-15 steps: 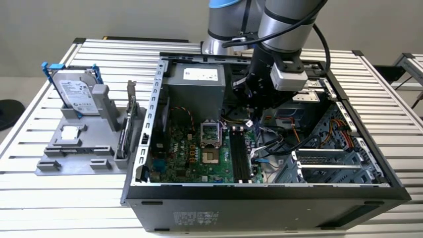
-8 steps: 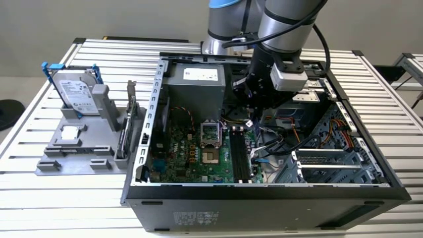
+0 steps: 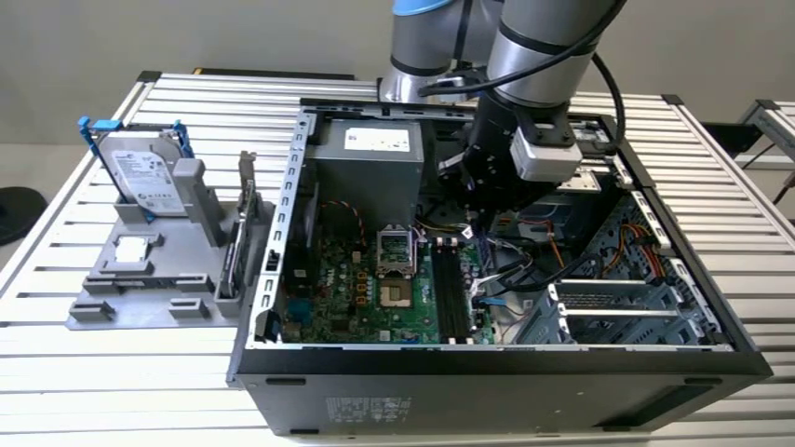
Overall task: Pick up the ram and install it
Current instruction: 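Insert the ram into the slot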
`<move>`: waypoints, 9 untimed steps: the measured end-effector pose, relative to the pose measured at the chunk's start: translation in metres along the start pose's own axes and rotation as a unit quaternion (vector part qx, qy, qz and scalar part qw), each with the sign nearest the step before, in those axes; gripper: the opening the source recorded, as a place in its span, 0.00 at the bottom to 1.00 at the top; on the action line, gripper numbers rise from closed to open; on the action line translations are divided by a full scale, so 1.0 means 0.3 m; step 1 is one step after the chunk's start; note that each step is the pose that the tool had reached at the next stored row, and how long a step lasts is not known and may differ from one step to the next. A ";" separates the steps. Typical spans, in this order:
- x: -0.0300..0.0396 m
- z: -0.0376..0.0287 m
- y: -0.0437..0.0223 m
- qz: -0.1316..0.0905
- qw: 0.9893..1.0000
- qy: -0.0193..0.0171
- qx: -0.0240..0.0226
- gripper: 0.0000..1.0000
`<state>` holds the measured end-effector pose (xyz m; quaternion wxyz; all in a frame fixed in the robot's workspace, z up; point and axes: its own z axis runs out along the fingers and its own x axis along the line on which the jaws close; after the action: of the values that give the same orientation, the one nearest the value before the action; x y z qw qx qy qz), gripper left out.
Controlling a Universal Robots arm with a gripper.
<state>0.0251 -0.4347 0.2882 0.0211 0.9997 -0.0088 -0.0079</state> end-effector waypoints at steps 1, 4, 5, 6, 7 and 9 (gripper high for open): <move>0.000 0.000 0.004 0.000 1.000 0.000 0.000 0.00; 0.000 0.001 0.018 0.000 1.000 0.000 0.000 0.00; 0.000 0.002 0.023 0.000 1.000 0.000 0.000 0.00; 0.001 0.002 0.028 0.000 1.000 0.000 0.000 0.00; 0.001 0.003 0.034 0.000 1.000 0.000 0.000 0.00; 0.001 0.008 0.050 0.000 1.000 0.000 0.000 0.00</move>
<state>0.0250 -0.4499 0.2864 0.0211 0.9997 -0.0088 -0.0079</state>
